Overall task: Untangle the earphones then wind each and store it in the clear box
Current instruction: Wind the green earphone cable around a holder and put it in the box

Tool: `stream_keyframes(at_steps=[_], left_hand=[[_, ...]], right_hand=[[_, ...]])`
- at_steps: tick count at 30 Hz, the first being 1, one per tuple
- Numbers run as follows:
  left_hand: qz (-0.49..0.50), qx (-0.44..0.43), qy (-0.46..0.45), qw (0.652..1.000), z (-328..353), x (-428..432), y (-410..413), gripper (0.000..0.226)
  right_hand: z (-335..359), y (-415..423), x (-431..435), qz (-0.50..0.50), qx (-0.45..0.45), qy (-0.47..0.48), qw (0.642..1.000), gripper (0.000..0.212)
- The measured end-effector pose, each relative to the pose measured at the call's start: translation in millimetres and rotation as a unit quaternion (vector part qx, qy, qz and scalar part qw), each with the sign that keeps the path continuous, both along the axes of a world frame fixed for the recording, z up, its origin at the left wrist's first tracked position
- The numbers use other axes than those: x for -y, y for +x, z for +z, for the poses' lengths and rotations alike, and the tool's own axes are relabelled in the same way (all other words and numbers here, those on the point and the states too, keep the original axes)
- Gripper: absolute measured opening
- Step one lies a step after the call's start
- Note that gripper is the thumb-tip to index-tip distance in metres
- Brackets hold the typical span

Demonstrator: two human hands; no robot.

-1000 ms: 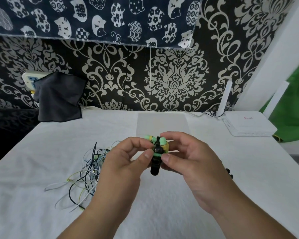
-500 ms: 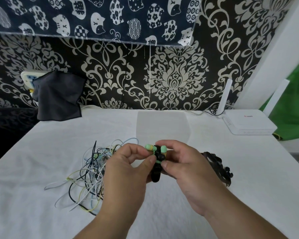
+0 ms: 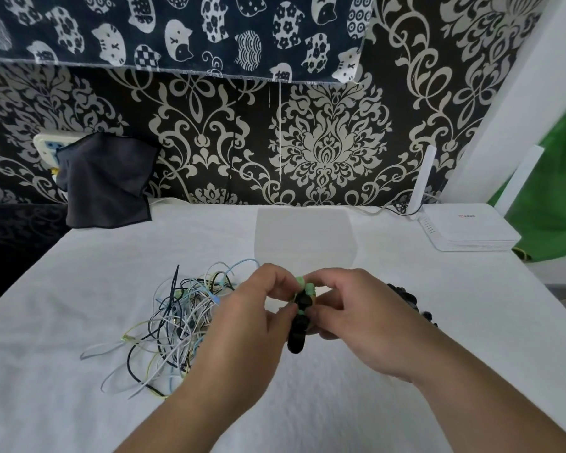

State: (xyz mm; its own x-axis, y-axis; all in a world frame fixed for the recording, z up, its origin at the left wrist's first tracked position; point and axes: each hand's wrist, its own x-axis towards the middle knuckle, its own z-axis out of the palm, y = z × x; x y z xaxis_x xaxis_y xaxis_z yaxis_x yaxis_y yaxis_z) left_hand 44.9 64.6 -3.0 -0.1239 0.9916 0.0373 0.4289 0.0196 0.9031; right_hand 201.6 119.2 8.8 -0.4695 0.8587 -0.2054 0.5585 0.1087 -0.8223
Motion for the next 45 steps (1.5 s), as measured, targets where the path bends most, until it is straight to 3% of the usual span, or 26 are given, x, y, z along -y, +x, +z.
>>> stream_keyframes(at_steps=[7,11,15,19,22,25,28,31,34,35,38,39,45], left_hand=[[0.002,-0.033,-0.01,0.999,3.4,5.7,2.6,0.033],[0.02,-0.04,-0.02,0.999,2.8,6.1,5.5,0.027],[0.047,0.02,-0.017,0.999,-3.8,0.6,5.3,0.032],[0.072,0.073,-0.009,0.995,-13.8,-8.8,4.4,0.036],[0.068,0.024,-0.014,0.997,-15.4,-16.2,4.8,0.021],[0.102,-0.102,0.02,0.989,-13.0,-28.9,-1.4,0.013],[0.141,-0.213,0.108,0.961,-13.6,-55.6,-4.2,0.007],[0.046,-0.349,0.125,0.928,-18.3,-94.8,2.2,0.049],[-0.062,-0.488,0.048,0.87,-25.3,-125.8,3.4,0.08],[-0.08,-0.516,0.021,0.852,-27.5,-131.8,2.1,0.082],[-0.106,-0.595,0.023,0.797,-31.7,-139.1,-1.1,0.074],[-0.114,-0.62,0.038,0.775,-31.8,-139.0,-2.0,0.071],[-0.151,-0.69,0.166,0.688,-48.8,-139.1,-19.1,0.049]], right_hand=[[-4.3,-6.7,11.3,0.026,0.104,0.105,0.989,0.032],[-9.1,-9.1,12.5,0.033,0.099,0.128,0.986,0.032],[-18.9,-11.5,4.1,-0.055,-0.011,0.021,0.998,0.035],[-20.0,-16.9,0.6,-0.143,-0.194,-0.201,0.95,0.023],[-22.2,-16.6,-2.3,-0.14,-0.232,-0.215,0.938,0.018],[-33.0,-7.2,-15.7,-0.191,-0.161,-0.148,0.957,0.013],[-42.6,1.6,-27.0,-0.223,-0.091,-0.114,0.964,0.009],[-46.2,5.6,-33.9,-0.226,-0.053,-0.076,0.97,0.012],[-45.4,4.7,-35.4,-0.157,0.059,0.048,0.985,0.016],[-45.2,4.1,-35.1,-0.127,0.078,0.067,0.987,0.005],[-49.6,2.6,-34.9,-0.044,0.124,0.092,0.987,0.033],[-50.3,2.1,-35.5,-0.032,0.139,0.11,0.984,0.033],[-52.4,-3.2,-32.6,-0.005,0.171,0.187,0.967,0.016]])
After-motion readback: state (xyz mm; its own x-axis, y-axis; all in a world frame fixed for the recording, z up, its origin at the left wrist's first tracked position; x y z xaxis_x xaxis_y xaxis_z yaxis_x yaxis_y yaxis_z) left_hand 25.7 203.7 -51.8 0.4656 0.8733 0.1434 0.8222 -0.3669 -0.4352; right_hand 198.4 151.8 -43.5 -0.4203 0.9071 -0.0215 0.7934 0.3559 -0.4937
